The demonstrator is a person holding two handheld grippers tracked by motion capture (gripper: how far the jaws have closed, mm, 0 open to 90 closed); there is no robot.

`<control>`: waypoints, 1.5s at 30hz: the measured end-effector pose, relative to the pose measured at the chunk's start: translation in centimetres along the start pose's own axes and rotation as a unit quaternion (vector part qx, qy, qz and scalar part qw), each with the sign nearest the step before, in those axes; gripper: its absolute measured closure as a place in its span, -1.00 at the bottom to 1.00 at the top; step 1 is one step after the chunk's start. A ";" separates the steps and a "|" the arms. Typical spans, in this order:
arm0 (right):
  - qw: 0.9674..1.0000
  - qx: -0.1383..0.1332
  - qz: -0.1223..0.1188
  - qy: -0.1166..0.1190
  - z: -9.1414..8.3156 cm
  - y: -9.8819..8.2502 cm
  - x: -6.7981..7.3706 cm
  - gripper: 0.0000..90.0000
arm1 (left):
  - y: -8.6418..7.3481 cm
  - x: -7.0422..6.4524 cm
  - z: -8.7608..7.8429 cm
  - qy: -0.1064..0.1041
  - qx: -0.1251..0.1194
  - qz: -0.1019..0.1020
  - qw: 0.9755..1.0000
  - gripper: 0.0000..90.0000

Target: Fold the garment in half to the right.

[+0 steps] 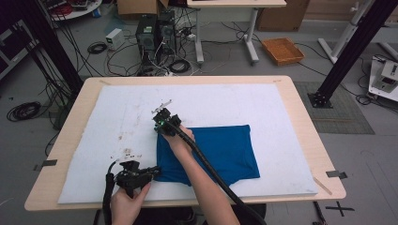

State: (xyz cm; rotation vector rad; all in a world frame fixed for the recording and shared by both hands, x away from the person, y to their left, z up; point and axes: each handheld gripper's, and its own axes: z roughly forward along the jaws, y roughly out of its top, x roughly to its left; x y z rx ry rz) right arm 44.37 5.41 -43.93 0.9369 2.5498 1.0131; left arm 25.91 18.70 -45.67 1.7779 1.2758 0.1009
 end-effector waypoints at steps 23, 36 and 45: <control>0.989 -0.112 0.062 0.070 -8.5 0.3 -4.6 0.93 | 2.0 -3.6 -1.6 -0.013 -0.041 0.053 0.998 0.89; 0.988 -0.128 0.063 0.057 -14.5 -2.1 -9.3 0.93 | 5.1 -9.9 2.3 -0.112 -0.049 0.068 0.990 0.89; 0.988 -0.128 0.070 0.044 -17.3 -4.7 -12.5 0.93 | 6.0 -13.4 6.3 -0.139 -0.033 0.081 0.986 0.89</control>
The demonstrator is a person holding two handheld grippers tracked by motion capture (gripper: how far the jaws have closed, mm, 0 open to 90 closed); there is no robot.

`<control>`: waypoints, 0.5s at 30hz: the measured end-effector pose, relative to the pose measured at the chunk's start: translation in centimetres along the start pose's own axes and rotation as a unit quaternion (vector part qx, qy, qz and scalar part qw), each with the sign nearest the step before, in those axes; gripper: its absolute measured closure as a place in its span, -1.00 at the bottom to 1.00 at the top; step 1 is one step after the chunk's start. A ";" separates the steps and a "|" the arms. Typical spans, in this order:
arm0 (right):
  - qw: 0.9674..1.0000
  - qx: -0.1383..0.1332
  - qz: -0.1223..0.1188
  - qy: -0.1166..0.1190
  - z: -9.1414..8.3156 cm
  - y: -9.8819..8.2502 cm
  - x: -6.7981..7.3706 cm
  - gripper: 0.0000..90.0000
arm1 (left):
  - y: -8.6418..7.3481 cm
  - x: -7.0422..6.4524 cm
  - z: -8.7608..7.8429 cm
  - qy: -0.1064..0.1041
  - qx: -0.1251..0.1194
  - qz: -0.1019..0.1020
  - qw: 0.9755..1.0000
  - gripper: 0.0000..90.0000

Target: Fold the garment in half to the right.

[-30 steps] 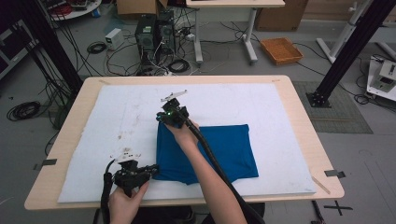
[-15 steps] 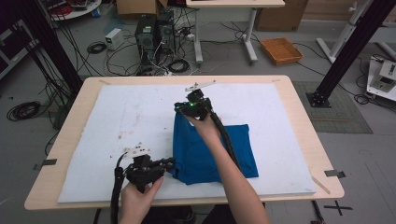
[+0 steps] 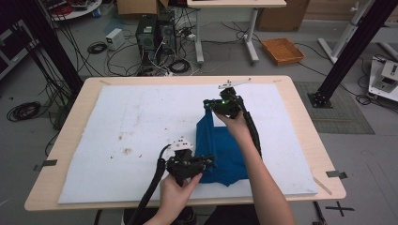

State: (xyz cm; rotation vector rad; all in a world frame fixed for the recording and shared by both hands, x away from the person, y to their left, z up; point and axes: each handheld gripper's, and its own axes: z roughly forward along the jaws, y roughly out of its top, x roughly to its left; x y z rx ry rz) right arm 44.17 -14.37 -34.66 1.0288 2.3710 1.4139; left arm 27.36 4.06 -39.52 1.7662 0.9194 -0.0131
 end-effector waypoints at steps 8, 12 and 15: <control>1.000 0.008 -0.004 -0.025 -2.3 -1.5 -2.5 0.93 | 0.2 -1.1 3.5 -0.010 0.011 0.008 1.000 0.89; 0.999 0.019 -0.002 -0.040 -3.1 -2.5 -3.8 0.93 | 0.2 -1.5 4.8 -0.012 0.013 0.012 1.000 0.89; 0.998 0.025 -0.006 -0.052 -3.6 -3.1 -4.5 0.93 | 0.2 -1.9 6.5 -0.018 0.020 0.011 1.000 0.89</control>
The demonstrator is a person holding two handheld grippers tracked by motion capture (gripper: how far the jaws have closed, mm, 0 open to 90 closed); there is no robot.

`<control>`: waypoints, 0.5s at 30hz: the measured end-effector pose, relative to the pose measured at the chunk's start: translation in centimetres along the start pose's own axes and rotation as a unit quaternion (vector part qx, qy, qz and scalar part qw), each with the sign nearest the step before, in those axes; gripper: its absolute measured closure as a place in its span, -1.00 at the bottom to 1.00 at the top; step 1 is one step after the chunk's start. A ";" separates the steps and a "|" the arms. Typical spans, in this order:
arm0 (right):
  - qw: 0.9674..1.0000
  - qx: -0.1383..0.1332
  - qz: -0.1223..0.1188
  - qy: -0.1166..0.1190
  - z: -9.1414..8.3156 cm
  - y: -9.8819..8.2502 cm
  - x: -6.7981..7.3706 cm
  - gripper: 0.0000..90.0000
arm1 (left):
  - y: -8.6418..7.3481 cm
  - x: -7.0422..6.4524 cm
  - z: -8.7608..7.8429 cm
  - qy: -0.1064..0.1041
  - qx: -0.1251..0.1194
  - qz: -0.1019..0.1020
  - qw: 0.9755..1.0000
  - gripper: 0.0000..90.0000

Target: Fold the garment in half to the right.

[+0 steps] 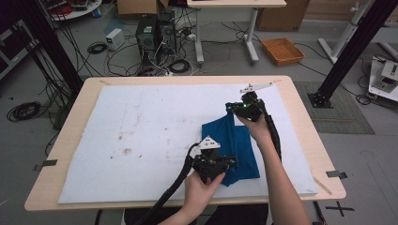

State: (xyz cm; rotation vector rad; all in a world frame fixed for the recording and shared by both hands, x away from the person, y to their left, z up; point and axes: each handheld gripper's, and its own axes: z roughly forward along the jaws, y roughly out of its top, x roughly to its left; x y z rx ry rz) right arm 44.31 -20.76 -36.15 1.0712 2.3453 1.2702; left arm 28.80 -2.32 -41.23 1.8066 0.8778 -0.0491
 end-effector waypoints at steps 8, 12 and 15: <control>0.999 0.026 -0.008 -0.028 -0.5 -1.8 -1.7 0.93 | 0.0 -0.9 3.0 -0.002 0.010 0.007 1.000 0.89; 0.998 0.033 -0.009 -0.044 -0.6 -2.5 -2.4 0.93 | 0.1 -1.0 4.2 0.003 0.017 0.008 1.000 0.89; 0.997 0.046 -0.017 -0.054 -0.5 -2.8 -2.8 0.93 | 0.1 -1.0 4.9 0.007 0.021 0.008 1.000 0.89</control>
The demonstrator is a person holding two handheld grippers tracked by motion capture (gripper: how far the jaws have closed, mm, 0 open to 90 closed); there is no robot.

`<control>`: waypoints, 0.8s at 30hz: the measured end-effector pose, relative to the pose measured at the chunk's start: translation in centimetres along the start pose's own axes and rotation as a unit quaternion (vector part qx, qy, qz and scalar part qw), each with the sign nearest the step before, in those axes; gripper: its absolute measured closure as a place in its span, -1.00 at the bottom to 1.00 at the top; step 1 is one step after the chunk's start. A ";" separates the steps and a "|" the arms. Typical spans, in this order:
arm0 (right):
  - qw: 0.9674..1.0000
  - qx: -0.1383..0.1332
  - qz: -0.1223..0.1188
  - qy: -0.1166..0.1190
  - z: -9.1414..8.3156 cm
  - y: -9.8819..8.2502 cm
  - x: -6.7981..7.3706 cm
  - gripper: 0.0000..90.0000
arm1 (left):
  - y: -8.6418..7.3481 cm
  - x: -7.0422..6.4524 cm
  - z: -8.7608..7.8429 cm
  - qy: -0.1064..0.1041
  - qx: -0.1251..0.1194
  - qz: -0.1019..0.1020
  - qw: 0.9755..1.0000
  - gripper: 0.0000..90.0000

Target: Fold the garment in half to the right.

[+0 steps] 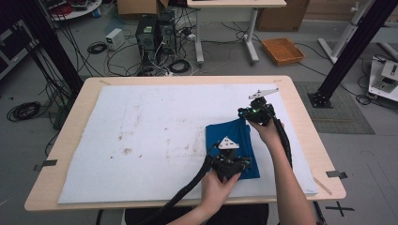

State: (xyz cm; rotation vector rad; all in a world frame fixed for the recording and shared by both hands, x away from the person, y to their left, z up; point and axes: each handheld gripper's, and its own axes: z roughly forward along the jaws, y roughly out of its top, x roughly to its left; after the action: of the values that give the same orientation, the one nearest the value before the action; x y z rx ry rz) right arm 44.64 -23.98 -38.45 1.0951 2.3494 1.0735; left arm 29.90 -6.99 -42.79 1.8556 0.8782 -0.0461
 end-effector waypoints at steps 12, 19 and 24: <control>0.997 0.022 0.017 -0.074 -0.3 -0.6 -0.5 0.72 | 0.0 -0.6 -0.5 -0.039 -0.049 0.032 0.998 0.35; 0.995 0.002 0.076 -0.067 -1.5 -2.9 -0.6 0.64 | 0.8 0.1 -4.4 -0.024 -0.071 0.057 0.996 0.25; 0.993 -0.011 0.104 -0.045 -1.6 -5.0 0.3 0.62 | 0.9 1.9 -8.2 0.005 -0.082 0.067 0.994 0.24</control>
State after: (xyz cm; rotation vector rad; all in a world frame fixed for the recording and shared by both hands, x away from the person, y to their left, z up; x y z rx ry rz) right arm 40.97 -26.64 -41.18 1.3749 2.1861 1.0925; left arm 28.92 0.53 -39.08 1.7571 0.7389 0.1157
